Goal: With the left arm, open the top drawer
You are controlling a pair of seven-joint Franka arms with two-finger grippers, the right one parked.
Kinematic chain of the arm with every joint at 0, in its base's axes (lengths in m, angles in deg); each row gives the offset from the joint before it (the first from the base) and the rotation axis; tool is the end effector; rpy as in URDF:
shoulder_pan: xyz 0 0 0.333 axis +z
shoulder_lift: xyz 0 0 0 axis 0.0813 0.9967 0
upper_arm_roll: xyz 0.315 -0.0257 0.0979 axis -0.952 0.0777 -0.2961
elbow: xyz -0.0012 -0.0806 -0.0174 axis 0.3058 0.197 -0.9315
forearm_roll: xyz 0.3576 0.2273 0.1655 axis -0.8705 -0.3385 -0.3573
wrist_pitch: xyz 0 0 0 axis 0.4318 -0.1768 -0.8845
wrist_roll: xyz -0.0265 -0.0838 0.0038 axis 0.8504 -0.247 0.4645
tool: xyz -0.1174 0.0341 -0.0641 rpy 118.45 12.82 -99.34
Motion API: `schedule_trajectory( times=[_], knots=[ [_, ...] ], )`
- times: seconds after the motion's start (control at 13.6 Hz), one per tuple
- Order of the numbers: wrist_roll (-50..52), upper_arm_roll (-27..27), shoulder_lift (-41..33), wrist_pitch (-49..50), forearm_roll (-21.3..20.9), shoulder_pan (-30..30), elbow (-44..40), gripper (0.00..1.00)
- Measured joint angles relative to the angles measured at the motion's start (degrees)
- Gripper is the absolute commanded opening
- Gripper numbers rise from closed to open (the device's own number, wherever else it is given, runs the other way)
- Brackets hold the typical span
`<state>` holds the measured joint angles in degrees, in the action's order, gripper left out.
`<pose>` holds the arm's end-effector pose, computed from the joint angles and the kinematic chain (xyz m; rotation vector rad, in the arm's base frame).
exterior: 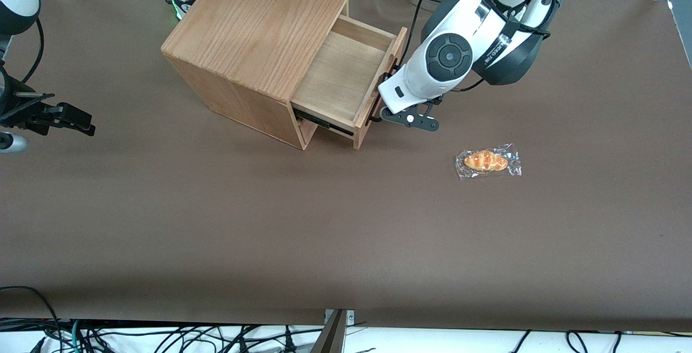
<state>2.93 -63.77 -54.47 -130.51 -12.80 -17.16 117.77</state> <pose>0.5467 -0.4001 0.3876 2.9824 -0.3273 -0.5249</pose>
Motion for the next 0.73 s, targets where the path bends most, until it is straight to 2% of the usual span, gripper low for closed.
schedule_trajectory(
  times=[0.15, 0.59, 0.73],
  knots=[
    [0.00, -0.10, -0.62, 0.55, 0.00, 1.27, 0.00, 1.00],
    [-0.18, -0.63, -2.24, 3.58, -0.05, 10.08, -1.23, 1.00],
    [-0.21, -0.71, -2.30, 5.38, -1.15, 12.30, -2.75, 1.00]
  ],
)
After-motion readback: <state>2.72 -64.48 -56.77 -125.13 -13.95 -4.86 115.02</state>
